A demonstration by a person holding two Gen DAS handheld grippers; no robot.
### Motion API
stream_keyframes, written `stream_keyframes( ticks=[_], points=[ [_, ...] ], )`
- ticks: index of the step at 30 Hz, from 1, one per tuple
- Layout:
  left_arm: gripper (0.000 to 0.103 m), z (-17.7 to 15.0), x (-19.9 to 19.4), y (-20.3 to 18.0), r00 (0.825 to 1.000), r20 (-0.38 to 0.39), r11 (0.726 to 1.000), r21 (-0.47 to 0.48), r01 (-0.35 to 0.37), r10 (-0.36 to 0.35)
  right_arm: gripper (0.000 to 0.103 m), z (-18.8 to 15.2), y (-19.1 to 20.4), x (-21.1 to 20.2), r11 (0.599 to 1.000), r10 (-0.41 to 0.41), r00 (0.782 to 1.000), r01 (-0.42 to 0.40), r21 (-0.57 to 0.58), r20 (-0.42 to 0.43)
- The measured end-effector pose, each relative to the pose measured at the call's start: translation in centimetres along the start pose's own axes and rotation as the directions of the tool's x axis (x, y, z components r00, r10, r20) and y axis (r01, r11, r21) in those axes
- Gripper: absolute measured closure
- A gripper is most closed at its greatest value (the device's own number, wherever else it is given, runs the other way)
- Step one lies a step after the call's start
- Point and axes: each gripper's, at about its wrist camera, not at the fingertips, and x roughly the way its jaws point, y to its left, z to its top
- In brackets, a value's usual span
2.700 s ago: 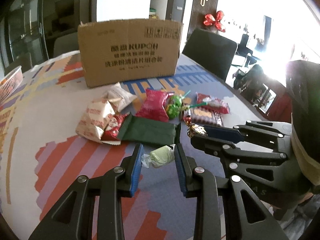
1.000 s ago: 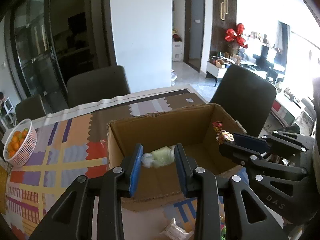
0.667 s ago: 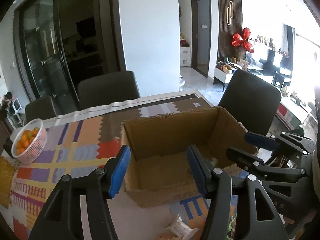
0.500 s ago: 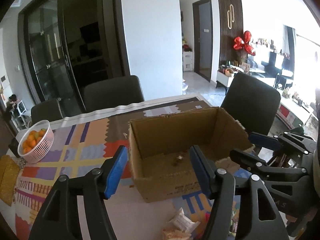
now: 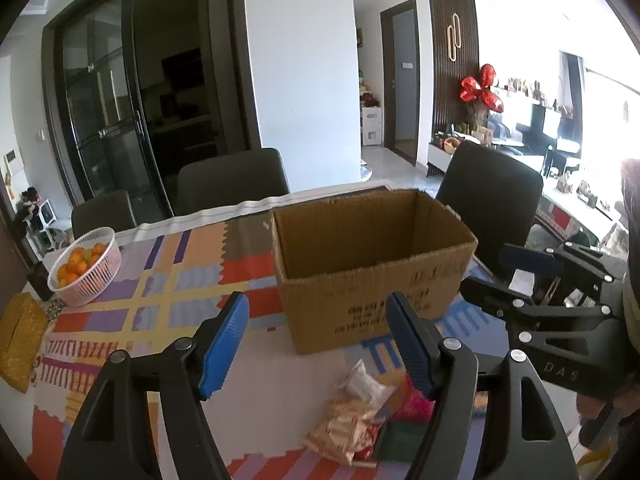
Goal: Organize snacks
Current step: 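Grasp the Fortune Biscuits packet with the left tool while the right tool grasps a green lollipop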
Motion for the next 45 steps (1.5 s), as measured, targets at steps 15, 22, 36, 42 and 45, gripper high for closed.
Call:
stream_keyframes(
  ticks=[15,22,36,42,45],
  points=[
    [0.031,-6.1,0.1,-0.4,0.996,-0.083,0.999,0.025,0.029,-0.027,0.046,-5.2,2.2,-0.1,1.000,0.016,0.995,-0.018,-0.020,-0.101],
    [0.031,-8.9,1.8,-1.0,0.987,-0.158,0.998,0.046,0.049,-0.041,0.046,-8.0,2.2,0.9,1.000,0.016,0.983,-0.019,-0.017,-0.180],
    [0.031,-12.2,5.4,-1.9,0.959,-0.280,0.994,0.082,0.076,-0.050,0.046,-12.2,1.6,3.8,1.000,0.022,0.946,-0.027,-0.012,-0.322],
    [0.031,-12.3,6.9,-1.8,0.951,-0.303,0.993,0.075,0.089,-0.063,0.054,-13.0,1.4,5.2,0.999,0.028,0.932,-0.036,-0.016,-0.362],
    [0.032,-12.2,7.6,-1.8,0.948,-0.310,0.993,0.073,0.098,-0.071,0.058,-13.1,1.1,5.9,0.999,0.040,0.923,-0.047,-0.007,-0.382]
  ],
)
